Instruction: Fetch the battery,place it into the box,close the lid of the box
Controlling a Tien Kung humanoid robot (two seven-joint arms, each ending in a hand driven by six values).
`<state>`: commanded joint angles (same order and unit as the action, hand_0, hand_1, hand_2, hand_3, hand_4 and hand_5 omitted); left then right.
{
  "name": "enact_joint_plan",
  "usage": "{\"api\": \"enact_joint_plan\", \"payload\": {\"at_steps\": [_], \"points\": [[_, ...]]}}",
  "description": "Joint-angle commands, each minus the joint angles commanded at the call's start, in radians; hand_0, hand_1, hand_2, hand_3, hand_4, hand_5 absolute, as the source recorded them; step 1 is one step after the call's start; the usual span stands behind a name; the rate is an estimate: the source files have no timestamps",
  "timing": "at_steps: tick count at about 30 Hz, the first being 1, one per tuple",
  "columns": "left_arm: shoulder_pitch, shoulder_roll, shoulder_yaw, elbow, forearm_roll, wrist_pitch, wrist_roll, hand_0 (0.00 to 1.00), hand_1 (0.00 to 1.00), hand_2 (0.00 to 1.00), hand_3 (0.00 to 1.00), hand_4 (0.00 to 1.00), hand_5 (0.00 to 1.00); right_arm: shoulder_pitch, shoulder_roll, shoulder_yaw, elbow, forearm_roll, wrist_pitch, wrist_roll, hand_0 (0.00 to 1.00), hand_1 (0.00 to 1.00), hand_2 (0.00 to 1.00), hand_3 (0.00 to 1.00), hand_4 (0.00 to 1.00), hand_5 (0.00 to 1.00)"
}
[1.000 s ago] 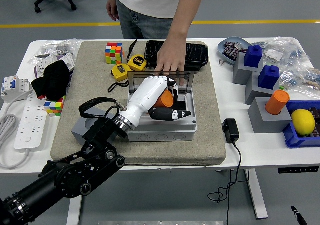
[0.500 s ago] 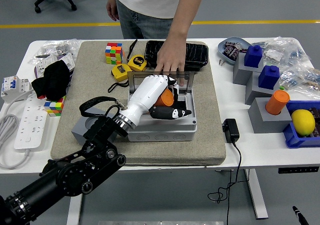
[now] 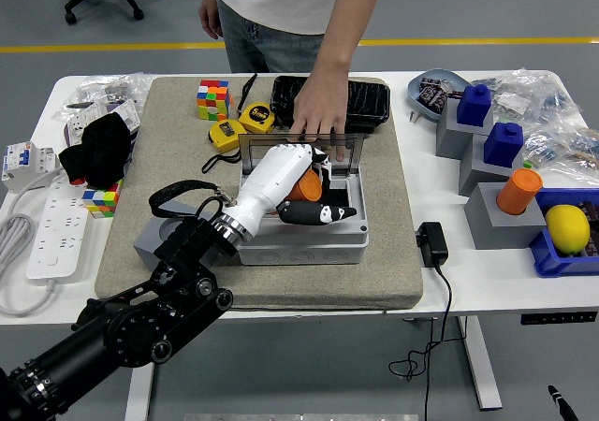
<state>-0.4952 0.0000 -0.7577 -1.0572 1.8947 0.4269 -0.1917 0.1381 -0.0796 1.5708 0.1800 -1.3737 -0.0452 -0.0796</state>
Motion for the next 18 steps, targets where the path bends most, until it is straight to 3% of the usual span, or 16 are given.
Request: {"api": "enact_joint_plan", "payload": {"at_steps": [2,3,8,9,18], "points": [[-0.002,0.000,-0.002,0.000,0.002,-0.012,0.002,0.167,0.089,0.124,0.125,0.998,0.392,0.001,0.000,0.002,0.000,0.000,-0.001,0.000,0.742,0.685,0.706,0.758,0.998,0.998],[-0.002,0.000,-0.003,0.001,0.004,-0.014,0.003,0.224,0.248,0.246,0.284,0.998,0.403,0.001,0.000,0.001,0.000,0.000,-0.001,0.000,0.739,0.682,0.701,0.754,0.998,0.998],[-0.001,0.000,-0.005,-0.002,0.015,-0.023,0.004,0.224,0.248,0.246,0.284,0.998,0.403,0.001,0.000,0.004,0.000,-0.002,-0.001,-0.001,0.739,0.682,0.701,0.754,0.998,0.998],[-0.001,0.000,-0.006,-0.002,0.017,-0.024,0.005,0.301,0.406,0.364,0.401,0.998,0.410,0.001,0.000,0.004,0.000,-0.003,-0.001,-0.001,0.741,0.677,0.700,0.753,0.998,0.998],[0.000,0.001,-0.010,-0.008,0.027,-0.031,0.009,0.330,0.438,0.393,0.433,0.998,0.417,-0.001,-0.001,0.005,0.000,-0.007,0.000,-0.003,0.738,0.675,0.699,0.753,0.998,0.998]]}}
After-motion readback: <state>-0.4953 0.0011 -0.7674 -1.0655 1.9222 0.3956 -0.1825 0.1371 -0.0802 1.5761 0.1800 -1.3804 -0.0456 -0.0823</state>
